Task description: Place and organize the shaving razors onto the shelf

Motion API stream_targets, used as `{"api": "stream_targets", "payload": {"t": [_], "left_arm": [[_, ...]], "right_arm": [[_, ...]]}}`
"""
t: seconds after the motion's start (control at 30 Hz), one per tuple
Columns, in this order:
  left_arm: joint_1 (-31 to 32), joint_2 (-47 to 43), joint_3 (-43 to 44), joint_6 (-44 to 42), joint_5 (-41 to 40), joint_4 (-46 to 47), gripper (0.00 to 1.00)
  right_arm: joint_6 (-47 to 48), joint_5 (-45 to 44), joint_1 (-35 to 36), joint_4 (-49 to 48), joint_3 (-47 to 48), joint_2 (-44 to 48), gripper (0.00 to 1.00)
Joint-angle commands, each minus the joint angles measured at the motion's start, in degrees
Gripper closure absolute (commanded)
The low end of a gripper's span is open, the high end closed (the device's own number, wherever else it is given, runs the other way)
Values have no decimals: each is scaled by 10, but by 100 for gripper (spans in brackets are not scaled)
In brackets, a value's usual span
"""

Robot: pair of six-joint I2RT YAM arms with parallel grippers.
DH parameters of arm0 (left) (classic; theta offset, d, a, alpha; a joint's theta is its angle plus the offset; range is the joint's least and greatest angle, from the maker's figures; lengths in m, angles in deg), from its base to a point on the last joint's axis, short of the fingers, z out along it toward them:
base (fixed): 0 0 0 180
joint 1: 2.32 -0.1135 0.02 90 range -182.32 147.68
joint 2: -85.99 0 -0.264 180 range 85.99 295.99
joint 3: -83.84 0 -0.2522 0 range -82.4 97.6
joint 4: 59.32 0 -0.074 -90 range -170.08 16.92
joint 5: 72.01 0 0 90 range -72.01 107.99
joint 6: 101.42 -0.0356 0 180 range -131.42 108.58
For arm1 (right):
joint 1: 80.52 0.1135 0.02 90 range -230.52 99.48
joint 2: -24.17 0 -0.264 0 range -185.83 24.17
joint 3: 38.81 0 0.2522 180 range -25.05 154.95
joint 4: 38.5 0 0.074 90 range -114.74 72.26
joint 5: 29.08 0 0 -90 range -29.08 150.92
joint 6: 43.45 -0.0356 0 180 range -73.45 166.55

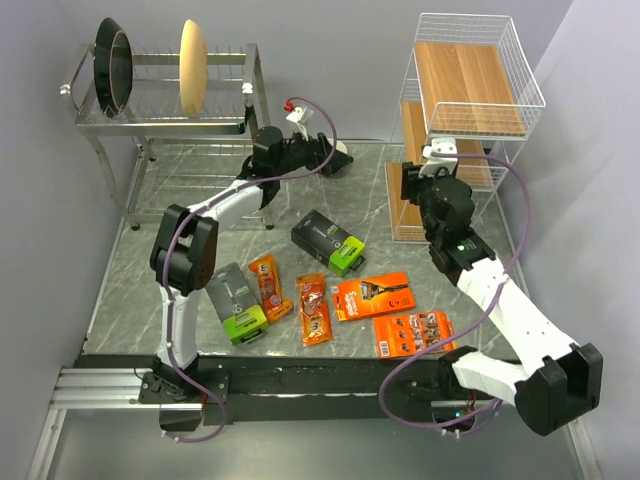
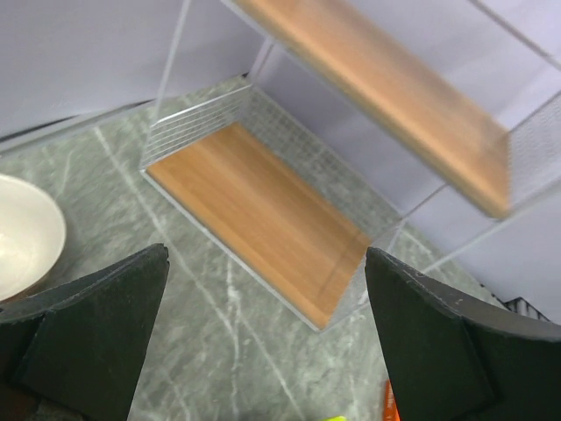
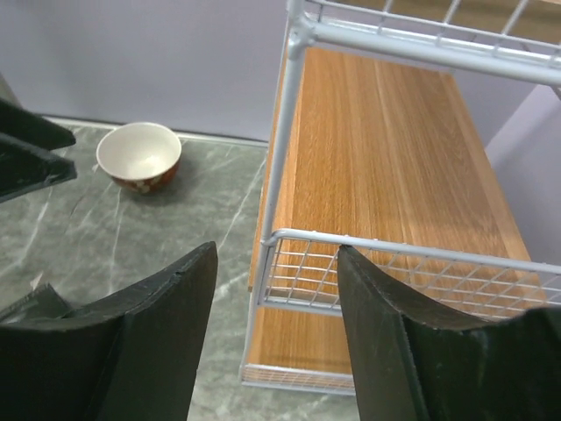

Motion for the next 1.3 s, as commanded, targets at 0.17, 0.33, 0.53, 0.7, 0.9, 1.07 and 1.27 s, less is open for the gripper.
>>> {"api": "stream_targets", "payload": {"t": [0.17,0.33,0.53,0.7,0.9,1.07,1.27], "left_arm": [[6,-32,6,18,21,19,1],[7,-33,1,31,22,28,0],[10,-33,-2,37,21,25,1],[10,-47,-18,28,18,22,1],[10,-62,-41,17,8,23,1],[10,-51,-31,15,13,26,1],[17,16,58,-5,26,37,0]], "right_arm": [[19,-71,9,-36,74,-4,42],[23,-87,28,-2,89,28,43],[51,-94,44,-73,75,-5,39],[48,-95,43,-136,79,-65,38],[48,-100,42,-172,101,-107,59],[57,-93,41,-145,86,-78,100],[42,-53,41,-12,49,41,100]]}}
